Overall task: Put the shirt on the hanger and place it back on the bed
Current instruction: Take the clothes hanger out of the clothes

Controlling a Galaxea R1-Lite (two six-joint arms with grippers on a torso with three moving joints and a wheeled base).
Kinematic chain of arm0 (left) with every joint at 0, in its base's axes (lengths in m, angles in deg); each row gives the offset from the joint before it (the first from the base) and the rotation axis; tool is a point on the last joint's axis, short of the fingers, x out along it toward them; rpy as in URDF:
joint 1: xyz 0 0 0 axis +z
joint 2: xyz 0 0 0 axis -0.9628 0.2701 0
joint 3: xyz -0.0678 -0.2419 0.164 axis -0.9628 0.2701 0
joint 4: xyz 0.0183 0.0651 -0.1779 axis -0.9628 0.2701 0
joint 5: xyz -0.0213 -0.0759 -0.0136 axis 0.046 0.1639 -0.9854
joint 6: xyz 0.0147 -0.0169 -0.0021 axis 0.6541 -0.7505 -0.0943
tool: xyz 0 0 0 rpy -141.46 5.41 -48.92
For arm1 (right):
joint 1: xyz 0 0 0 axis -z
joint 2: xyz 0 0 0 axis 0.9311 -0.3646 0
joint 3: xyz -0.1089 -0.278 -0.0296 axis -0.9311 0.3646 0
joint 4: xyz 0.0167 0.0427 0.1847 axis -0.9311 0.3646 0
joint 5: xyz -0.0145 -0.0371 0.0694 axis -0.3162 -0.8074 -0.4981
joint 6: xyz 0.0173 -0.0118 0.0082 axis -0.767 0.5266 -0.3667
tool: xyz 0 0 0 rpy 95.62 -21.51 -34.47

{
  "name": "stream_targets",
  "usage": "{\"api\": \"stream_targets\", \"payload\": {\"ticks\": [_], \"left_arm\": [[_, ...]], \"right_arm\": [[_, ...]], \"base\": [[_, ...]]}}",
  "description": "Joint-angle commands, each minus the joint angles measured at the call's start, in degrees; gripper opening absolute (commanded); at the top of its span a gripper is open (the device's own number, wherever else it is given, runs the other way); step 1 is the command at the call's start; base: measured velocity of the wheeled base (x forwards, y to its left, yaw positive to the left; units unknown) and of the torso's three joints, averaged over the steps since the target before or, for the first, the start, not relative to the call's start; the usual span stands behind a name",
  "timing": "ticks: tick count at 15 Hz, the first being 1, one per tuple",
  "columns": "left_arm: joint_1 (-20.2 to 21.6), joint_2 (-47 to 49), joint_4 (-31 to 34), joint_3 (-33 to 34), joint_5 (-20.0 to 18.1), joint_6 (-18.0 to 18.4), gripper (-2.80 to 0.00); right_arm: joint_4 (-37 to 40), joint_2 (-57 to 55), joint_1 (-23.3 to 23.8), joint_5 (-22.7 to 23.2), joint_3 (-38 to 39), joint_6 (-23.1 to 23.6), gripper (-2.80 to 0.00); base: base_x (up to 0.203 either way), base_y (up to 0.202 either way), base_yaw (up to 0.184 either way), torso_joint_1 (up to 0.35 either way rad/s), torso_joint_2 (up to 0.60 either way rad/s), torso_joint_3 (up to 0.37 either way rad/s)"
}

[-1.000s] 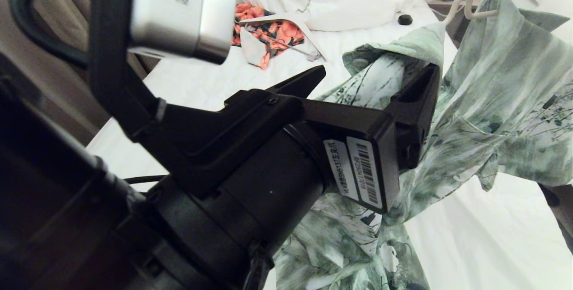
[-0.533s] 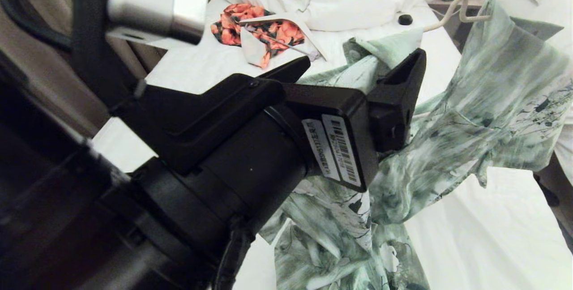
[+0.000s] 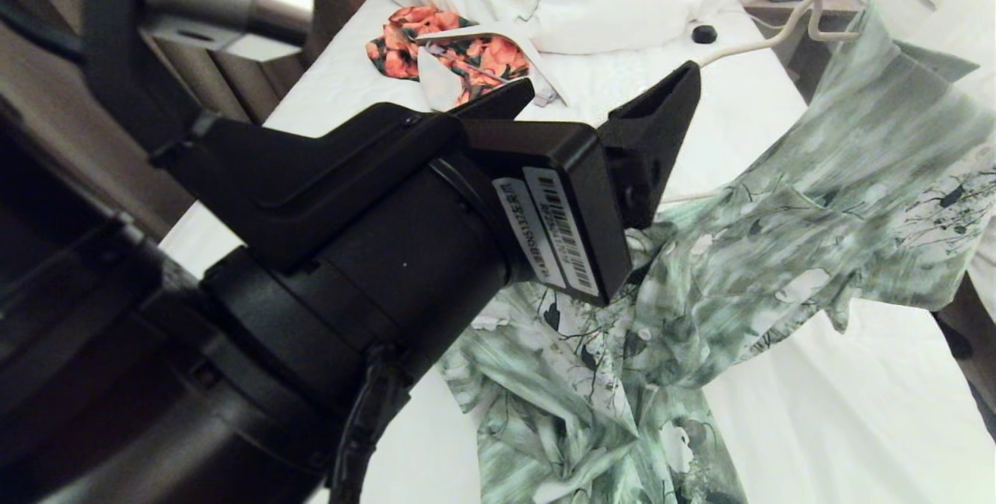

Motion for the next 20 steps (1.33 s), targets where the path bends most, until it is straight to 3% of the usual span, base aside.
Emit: {"api": "stream_targets", "payload": {"ticks": [1, 11, 20], "left_arm": [[0.54, 0.01, -0.28, -0.04, 0.19, 0.00, -2.80], [1.37, 0.10, -0.15, -0.21, 0.20, 0.17, -2.80], [1.88, 0.85, 0.20, -0.83, 0.47, 0.11, -2.80]], "right_arm": [[0.07, -0.05, 0.08, 0.20, -0.01, -0.08, -2.80], [-0.67, -0.23, 0.52, 0.38, -0.62, -3.14, -2.80], [-5.80, -0.14, 1.83, 0.20, -0.54, -3.33, -2.80]], "base": [[0.000, 0.000, 0.000, 0.000, 0.00, 0.000], [0.000, 0.000, 0.000, 0.003, -0.02, -0.016], [0.000, 0.000, 0.000, 0.109, -0.45, -0.341]]}}
